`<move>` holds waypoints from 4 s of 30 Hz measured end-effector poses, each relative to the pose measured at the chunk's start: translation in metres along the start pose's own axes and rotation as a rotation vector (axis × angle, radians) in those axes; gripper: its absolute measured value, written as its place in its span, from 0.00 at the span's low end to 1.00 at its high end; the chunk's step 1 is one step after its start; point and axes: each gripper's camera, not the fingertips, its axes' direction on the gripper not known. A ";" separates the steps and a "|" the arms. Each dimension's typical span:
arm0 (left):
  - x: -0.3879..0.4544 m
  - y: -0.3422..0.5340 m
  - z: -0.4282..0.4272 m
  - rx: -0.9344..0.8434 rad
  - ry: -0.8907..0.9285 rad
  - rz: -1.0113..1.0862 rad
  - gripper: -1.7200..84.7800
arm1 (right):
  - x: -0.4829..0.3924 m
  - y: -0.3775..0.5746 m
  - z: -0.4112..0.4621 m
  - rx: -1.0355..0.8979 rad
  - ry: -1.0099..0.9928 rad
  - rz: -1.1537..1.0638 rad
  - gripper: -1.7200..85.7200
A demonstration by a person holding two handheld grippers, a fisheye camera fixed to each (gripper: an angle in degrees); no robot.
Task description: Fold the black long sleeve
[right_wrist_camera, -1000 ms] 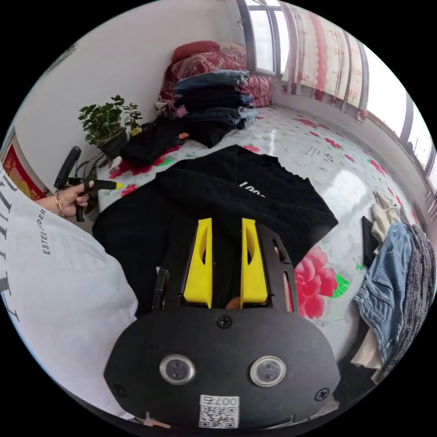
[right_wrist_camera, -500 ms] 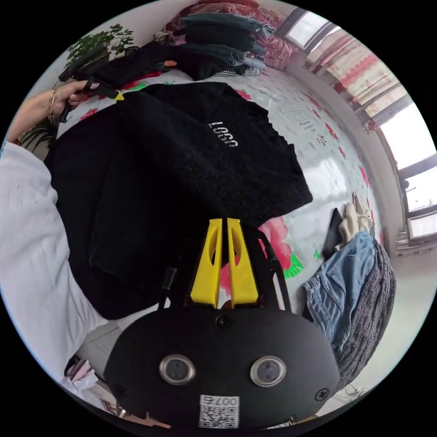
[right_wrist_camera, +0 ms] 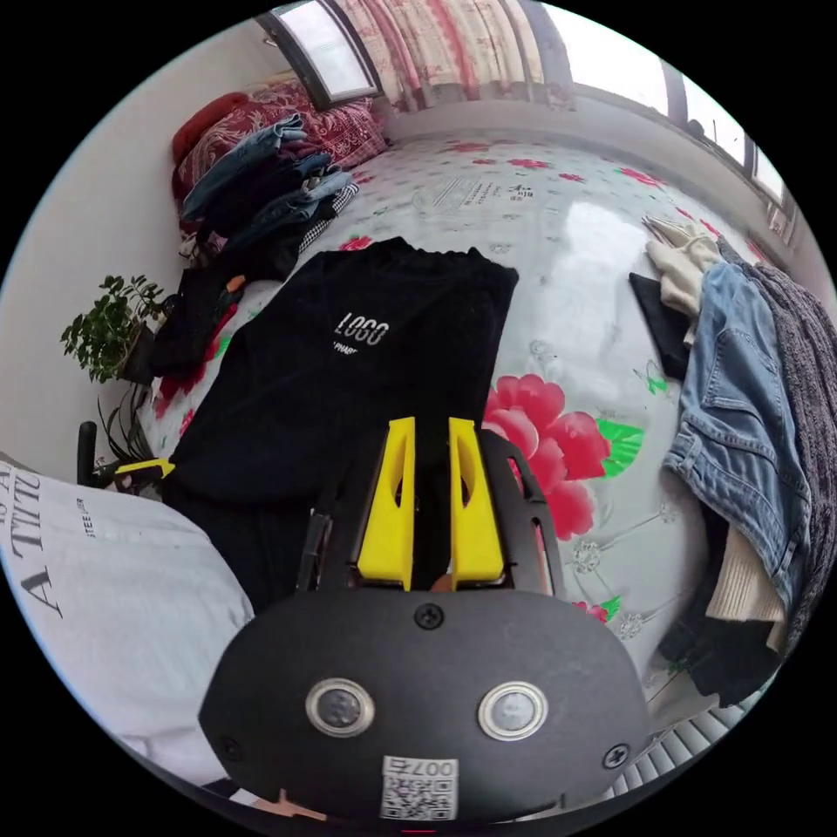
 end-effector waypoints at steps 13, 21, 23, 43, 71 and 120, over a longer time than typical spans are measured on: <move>-0.058 0.051 -0.062 0.135 -0.104 -0.194 0.08 | 0.033 0.002 -0.006 -0.080 -0.099 0.107 0.08; -0.089 0.068 -0.059 -0.032 -0.101 -0.296 0.14 | 0.054 0.151 -0.049 -0.206 -0.224 0.314 0.10; -0.082 0.061 -0.048 -0.120 -0.139 -0.243 0.15 | 0.042 0.177 -0.043 -0.256 -0.279 0.291 0.11; -0.093 -0.102 -0.139 0.148 0.459 -0.006 0.02 | 0.100 0.054 -0.152 0.180 -0.437 0.376 0.03; -0.063 -0.148 -0.033 -0.180 -0.018 0.078 0.05 | 0.032 -0.046 -0.026 -0.234 0.028 0.239 0.12; -0.064 -0.129 -0.065 -0.135 -0.006 0.033 0.10 | 0.119 0.045 -0.137 -0.089 -0.193 0.589 0.08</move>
